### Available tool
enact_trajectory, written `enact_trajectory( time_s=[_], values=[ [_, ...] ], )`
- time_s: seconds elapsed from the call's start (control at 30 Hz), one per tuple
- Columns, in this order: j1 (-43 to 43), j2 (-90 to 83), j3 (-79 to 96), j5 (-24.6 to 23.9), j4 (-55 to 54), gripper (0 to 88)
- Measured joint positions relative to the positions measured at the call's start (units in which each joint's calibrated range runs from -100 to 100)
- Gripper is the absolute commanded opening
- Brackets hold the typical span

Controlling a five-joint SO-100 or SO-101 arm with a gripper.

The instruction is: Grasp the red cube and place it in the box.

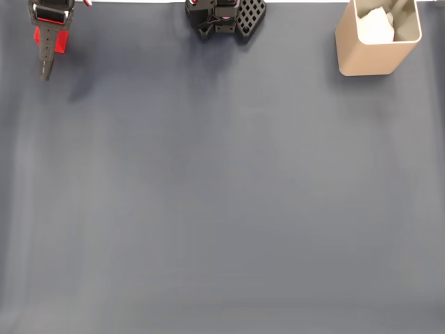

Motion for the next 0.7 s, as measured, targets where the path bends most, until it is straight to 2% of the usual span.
enact_trajectory(
  time_s=[0.33,0.7],
  values=[
    [0.0,0.5,-1.0,-0.4,0.0,31.9],
    [-0.1,1.1,-1.3,-0.3,0.0,16.3]
  ],
)
